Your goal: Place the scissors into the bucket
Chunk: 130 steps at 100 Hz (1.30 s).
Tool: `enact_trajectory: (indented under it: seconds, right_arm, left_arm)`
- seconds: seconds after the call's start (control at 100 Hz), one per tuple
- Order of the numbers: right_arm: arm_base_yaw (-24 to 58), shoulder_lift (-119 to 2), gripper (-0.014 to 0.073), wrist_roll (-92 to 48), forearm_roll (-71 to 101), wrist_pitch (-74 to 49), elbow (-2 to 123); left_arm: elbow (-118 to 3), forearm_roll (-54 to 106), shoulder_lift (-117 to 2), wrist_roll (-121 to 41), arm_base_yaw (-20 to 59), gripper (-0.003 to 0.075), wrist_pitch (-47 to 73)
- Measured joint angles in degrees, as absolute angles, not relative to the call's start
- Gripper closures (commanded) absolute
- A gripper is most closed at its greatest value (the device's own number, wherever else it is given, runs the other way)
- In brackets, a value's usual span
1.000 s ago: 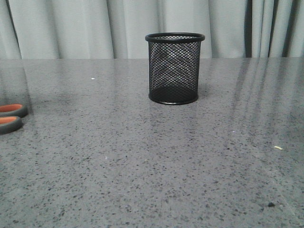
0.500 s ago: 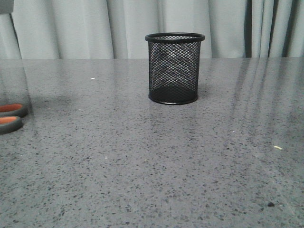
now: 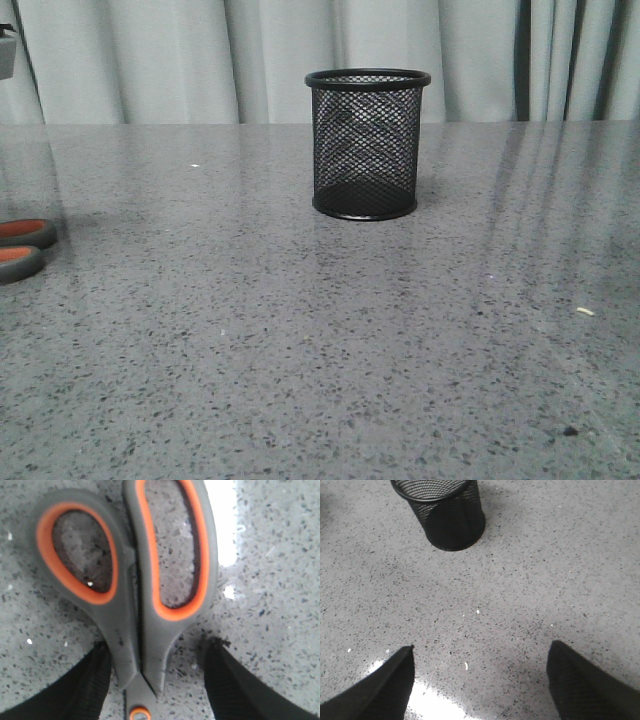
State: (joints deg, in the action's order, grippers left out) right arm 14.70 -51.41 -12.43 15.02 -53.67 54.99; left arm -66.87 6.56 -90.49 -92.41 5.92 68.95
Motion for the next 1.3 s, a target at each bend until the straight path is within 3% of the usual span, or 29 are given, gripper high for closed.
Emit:
enact_trajectory:
  seconds: [0.61, 0.71, 0.89, 1.3]
  right_arm:
    - [14.89, -51.41, 0.0096, -12.43, 14.54, -53.67, 54.99]
    - [14.89, -51.41, 0.0096, -12.43, 14.45, -53.67, 54.99]
    - [15.02, -51.41, 0.0096, -12.43, 14.31, -53.67, 54.99]
    - [15.05, -51.41, 0.0096, -12.43, 14.18, -53.67, 54.99]
  left_arm:
    - [-67.93, 8.89, -92.54, -94.13, 5.92, 0.0356, 69.50]
    - [-67.93, 9.00, -92.64, -94.29, 5.92, 0.0424, 69.60]
    - [-67.95, 10.19, -92.64, -94.59, 5.92, 0.0739, 69.60]
    - [-69.91, 17.25, -92.65, -92.42, 5.92, 0.0739, 69.62]
